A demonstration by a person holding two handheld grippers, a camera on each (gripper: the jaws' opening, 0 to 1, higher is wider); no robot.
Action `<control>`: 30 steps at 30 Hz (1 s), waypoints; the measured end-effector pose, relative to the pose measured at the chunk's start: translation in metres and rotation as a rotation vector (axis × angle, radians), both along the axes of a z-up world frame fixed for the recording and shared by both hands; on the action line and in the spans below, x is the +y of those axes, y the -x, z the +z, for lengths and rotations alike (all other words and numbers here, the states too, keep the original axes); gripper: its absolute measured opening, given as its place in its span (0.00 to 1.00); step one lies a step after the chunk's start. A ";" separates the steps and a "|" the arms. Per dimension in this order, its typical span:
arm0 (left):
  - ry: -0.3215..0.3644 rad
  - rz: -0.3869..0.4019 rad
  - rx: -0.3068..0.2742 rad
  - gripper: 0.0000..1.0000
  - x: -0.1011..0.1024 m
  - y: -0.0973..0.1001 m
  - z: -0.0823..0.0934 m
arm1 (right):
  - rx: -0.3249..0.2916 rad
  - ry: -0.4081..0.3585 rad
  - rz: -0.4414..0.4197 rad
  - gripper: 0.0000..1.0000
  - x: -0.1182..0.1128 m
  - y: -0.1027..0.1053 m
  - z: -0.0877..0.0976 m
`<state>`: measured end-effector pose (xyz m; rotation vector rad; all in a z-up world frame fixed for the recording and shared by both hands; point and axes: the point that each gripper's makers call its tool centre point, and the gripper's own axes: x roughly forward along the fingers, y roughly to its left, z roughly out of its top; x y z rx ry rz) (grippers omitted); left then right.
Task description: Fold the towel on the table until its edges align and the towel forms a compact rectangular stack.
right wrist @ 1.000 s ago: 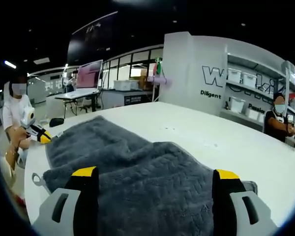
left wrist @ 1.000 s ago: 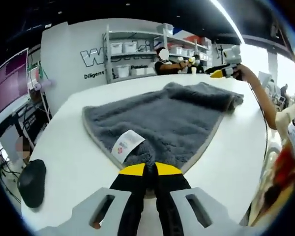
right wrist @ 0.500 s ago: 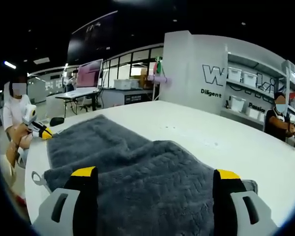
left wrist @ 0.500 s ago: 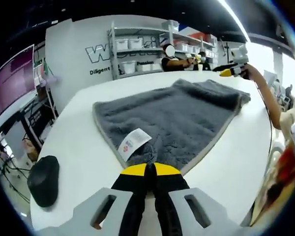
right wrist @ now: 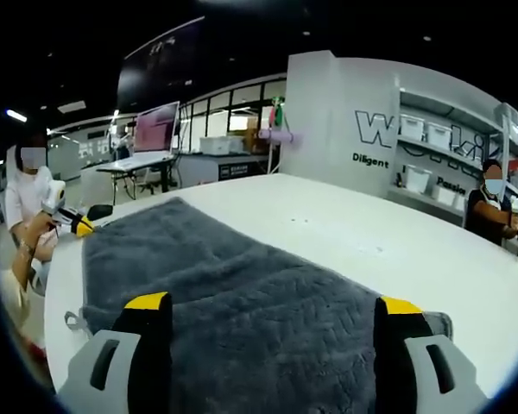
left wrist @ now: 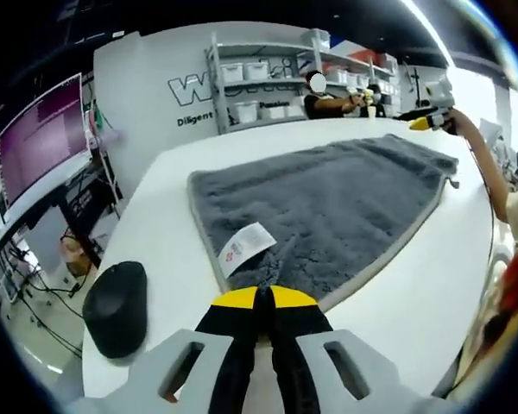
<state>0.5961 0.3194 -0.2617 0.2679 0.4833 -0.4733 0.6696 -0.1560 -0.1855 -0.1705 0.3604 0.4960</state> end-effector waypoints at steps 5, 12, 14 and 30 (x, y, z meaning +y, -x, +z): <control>0.017 0.009 0.008 0.03 0.005 -0.003 -0.002 | 0.001 -0.002 0.002 0.99 0.001 0.001 0.001; 0.033 0.019 0.013 0.03 0.013 -0.006 -0.002 | 0.004 -0.001 0.009 0.99 0.002 0.002 0.000; 0.048 0.024 0.010 0.04 0.013 -0.007 -0.002 | 0.004 0.000 0.010 0.99 0.002 0.002 0.000; 0.248 -0.005 -0.163 0.45 -0.018 -0.016 0.045 | 0.015 -0.004 0.003 0.99 -0.001 0.002 -0.003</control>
